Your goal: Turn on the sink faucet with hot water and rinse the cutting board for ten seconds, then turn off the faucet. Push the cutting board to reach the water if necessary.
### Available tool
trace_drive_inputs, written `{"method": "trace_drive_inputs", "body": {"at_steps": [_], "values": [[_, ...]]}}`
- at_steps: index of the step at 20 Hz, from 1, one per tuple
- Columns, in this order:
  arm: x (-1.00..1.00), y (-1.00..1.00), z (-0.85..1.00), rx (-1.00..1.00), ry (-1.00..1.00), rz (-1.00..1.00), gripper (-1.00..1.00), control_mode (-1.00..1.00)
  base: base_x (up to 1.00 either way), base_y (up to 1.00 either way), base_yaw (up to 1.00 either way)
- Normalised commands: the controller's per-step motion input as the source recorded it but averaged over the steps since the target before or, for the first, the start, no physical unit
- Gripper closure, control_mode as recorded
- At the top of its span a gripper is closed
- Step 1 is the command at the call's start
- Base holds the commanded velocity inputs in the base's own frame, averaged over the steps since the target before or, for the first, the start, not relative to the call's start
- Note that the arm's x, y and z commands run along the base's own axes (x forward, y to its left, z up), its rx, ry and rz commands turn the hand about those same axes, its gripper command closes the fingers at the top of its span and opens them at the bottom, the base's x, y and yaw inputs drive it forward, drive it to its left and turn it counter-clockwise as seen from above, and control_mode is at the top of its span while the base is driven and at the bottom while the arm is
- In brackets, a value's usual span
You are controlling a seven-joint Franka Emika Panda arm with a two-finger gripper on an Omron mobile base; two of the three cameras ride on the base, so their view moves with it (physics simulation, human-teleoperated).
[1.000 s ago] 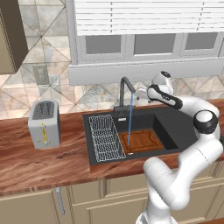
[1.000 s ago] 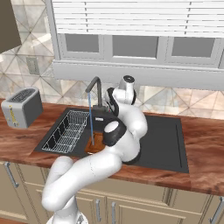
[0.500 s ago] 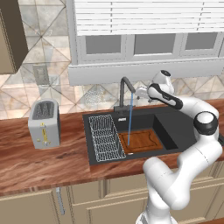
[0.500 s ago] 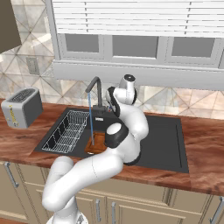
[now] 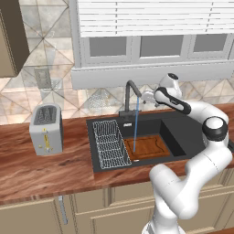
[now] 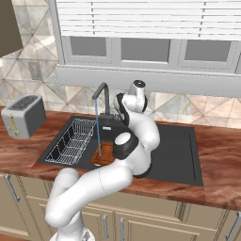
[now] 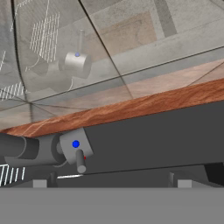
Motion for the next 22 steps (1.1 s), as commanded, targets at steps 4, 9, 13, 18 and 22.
{"method": "trace_drive_inputs", "body": {"at_steps": [4,9,13,18,22], "values": [[0.0,0.0,0.0,0.0,0.0,0.0,-1.0,-1.0,0.0,0.0,0.0],[0.0,0.0,0.0,0.0,0.0,0.0,-1.0,-1.0,0.0,0.0,0.0],[0.0,0.0,0.0,0.0,0.0,0.0,-1.0,-1.0,0.0,0.0,0.0],[0.0,0.0,0.0,0.0,0.0,0.0,-1.0,-1.0,0.0,0.0,0.0],[0.0,0.0,0.0,0.0,0.0,0.0,-1.0,-1.0,0.0,0.0,0.0]]}}
